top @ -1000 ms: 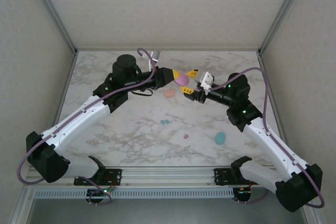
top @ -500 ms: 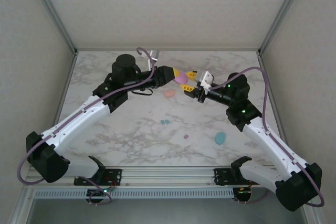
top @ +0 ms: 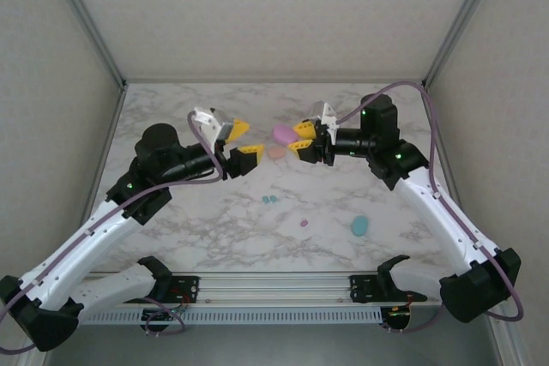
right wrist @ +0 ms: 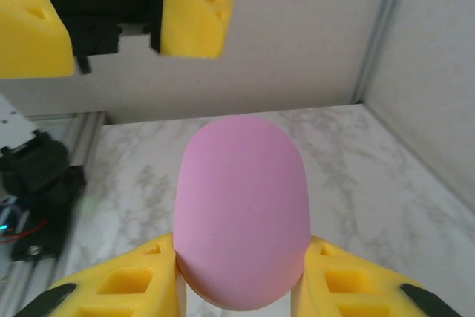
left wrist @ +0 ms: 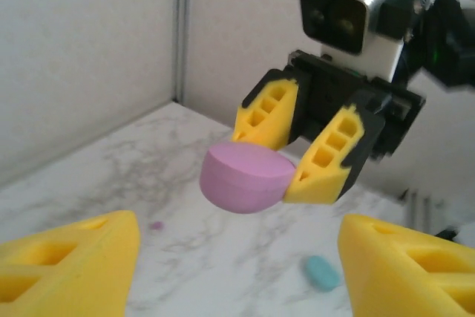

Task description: Insert wireless bluetooth earbuds into charging case

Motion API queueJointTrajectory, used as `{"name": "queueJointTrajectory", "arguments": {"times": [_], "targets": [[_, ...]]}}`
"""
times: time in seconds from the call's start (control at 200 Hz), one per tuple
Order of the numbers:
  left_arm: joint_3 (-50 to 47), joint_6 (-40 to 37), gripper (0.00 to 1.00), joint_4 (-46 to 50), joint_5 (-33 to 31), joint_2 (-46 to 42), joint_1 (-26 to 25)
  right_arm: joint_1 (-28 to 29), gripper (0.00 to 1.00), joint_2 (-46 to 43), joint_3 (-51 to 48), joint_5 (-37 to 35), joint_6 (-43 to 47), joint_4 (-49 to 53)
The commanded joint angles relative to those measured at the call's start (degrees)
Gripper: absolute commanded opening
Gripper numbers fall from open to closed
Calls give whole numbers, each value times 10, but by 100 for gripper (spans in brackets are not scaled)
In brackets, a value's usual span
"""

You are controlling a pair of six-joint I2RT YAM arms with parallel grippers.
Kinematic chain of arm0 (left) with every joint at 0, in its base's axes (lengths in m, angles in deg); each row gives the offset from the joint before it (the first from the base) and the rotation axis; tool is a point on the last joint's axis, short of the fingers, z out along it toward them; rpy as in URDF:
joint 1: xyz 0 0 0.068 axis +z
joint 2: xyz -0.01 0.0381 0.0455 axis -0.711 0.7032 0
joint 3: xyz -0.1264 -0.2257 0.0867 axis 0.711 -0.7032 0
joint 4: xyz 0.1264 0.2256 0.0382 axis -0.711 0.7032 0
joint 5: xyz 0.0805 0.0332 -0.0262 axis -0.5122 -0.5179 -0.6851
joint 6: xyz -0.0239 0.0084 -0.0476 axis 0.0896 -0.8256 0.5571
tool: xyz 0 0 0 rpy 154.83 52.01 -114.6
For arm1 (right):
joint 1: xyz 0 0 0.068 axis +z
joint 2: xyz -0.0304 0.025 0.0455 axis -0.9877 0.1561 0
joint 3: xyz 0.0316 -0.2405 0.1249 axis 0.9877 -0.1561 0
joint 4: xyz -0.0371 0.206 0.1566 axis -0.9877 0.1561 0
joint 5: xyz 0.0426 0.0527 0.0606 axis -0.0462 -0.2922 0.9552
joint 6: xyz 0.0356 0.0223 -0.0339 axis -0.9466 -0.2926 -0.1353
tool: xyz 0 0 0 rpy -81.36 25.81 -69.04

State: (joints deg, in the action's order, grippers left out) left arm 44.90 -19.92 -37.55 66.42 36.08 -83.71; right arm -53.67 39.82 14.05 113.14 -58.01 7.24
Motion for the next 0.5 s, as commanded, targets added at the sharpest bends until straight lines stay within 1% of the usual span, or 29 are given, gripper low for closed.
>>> {"name": "queueJointTrajectory", "arguments": {"times": [0.0,0.055,0.11,0.16,0.375,0.491], "targets": [[33,-180,67,101,56,33,10,-2,32,10,26,60,23,60],[46,-195,66,122,94,51,10,1,32,13,30,60,29,65],[52,-200,65,121,128,65,10,6,33,15,34,59,42,75],[55,-197,65,114,144,77,10,9,33,16,34,58,47,77],[65,-186,64,83,149,103,10,17,33,18,27,61,69,79],[77,-174,63,85,172,116,10,17,33,15,22,60,72,70]]}}
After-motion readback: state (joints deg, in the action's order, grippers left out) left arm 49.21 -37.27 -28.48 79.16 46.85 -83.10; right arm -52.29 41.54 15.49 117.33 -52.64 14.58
